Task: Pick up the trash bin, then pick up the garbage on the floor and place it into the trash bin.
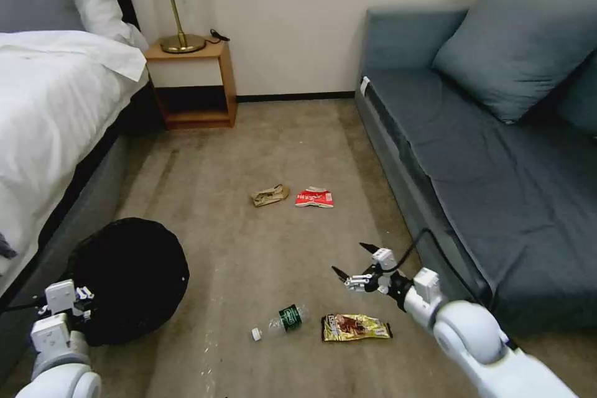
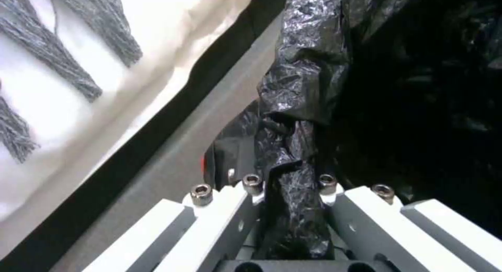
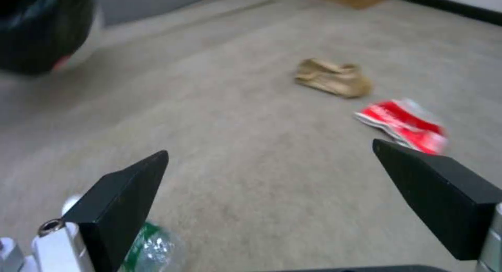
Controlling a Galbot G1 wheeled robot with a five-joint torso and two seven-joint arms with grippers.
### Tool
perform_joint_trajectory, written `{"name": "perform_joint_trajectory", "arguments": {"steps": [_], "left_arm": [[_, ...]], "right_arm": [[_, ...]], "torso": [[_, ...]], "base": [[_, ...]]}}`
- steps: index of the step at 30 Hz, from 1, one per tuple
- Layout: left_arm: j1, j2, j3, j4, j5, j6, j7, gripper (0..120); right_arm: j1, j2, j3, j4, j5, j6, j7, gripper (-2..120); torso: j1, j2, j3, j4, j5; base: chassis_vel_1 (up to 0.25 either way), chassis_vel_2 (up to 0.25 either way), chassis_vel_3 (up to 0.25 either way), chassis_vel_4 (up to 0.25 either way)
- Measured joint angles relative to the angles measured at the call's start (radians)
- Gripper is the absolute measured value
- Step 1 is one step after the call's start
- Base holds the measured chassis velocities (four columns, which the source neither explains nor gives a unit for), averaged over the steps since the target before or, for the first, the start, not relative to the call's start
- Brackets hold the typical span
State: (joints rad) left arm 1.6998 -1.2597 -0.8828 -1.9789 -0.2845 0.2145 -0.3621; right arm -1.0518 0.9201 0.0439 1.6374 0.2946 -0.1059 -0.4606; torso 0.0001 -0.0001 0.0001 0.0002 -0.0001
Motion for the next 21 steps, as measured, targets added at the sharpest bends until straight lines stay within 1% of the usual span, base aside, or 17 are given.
{"name": "perform_joint_trajectory", "arguments": {"steps": [4, 5, 7, 9, 12, 15, 17, 18, 21], "left_arm": [[0.025, 0.010, -0.003, -0.012, 0.006, -0.005, 0.003, 3], [0.025, 0.010, -0.003, -0.012, 0.006, -0.005, 0.003, 3], [0.038, 0.016, -0.007, -0.017, 0.011, -0.010, 0.005, 3], [0.051, 0.018, -0.009, -0.023, 0.014, -0.016, 0.008, 3], [0.060, 0.020, -0.010, -0.027, 0.016, -0.022, 0.011, 3], [0.076, 0.025, -0.013, -0.028, 0.020, -0.038, 0.019, 3], [0.076, 0.025, -0.013, -0.028, 0.020, -0.038, 0.019, 3], [0.076, 0.020, -0.014, -0.028, 0.026, -0.046, 0.020, 3], [0.078, 0.014, -0.013, -0.027, 0.031, -0.049, 0.020, 3]], "right_arm": [[0.174, 0.018, -0.189, -0.143, -0.067, 0.062, -0.103, 100], [0.174, 0.018, -0.189, -0.143, -0.067, 0.062, -0.103, 100], [0.253, 0.040, -0.273, -0.208, -0.126, 0.093, -0.136, 100], [0.303, 0.065, -0.337, -0.248, -0.161, 0.112, -0.134, 100], [0.329, 0.078, -0.372, -0.261, -0.175, 0.118, -0.136, 100], [0.376, 0.106, -0.452, -0.280, -0.261, 0.140, -0.165, 100], [0.376, 0.106, -0.452, -0.280, -0.261, 0.140, -0.165, 100], [0.388, 0.134, -0.491, -0.303, -0.318, 0.152, -0.185, 100], [0.391, 0.160, -0.508, -0.329, -0.366, 0.163, -0.193, 100]], "torso": [[0.000, 0.000, 0.000, -0.0001, 0.0003], [0.000, 0.000, 0.000, -0.0001, 0.0003], [0.000, 0.000, 0.000, 0.0000, -0.0001], [0.000, 0.000, 0.000, -0.0001, 0.0001], [0.000, 0.000, 0.000, 0.0000, -0.0001], [0.000, 0.000, 0.000, -0.0001, -0.0001], [0.000, 0.000, 0.000, -0.0001, -0.0001], [0.000, 0.000, 0.000, -0.0002, -0.0001], [0.000, 0.000, 0.000, -0.0002, 0.0000]], "base": [[0.000, 0.000, 0.000, 0.000], [0.000, 0.000, 0.000, 0.000], [0.000, 0.000, 0.000, 0.000], [0.000, 0.000, 0.000, 0.000], [0.000, 0.000, 0.000, 0.000], [0.000, 0.000, 0.000, 0.000], [0.000, 0.000, 0.000, 0.000], [0.000, 0.000, 0.000, 0.000], [0.000, 0.000, 0.000, 0.000]]}}
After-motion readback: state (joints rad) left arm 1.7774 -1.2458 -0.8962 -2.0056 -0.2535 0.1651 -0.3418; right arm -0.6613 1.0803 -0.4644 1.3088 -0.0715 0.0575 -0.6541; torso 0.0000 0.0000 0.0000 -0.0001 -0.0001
